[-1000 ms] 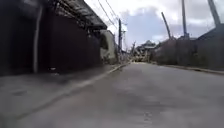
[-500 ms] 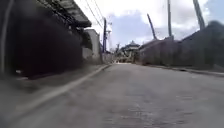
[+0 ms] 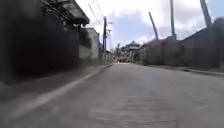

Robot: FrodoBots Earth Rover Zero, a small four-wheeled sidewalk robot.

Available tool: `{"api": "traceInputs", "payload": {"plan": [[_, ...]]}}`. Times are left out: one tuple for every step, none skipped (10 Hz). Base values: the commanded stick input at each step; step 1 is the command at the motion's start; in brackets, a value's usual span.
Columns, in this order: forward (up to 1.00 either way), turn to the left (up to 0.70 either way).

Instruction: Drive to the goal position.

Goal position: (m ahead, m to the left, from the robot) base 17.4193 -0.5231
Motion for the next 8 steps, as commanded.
{"api": "traceInputs", "payload": {"plan": [[1.00, 0.00], [1.00, -0.09], [1.00, -0.25], [1.00, -0.40], [1.00, -0.31], [1.00, -0.15], [1.00, 0.00], [1.00, 0.00]]}}
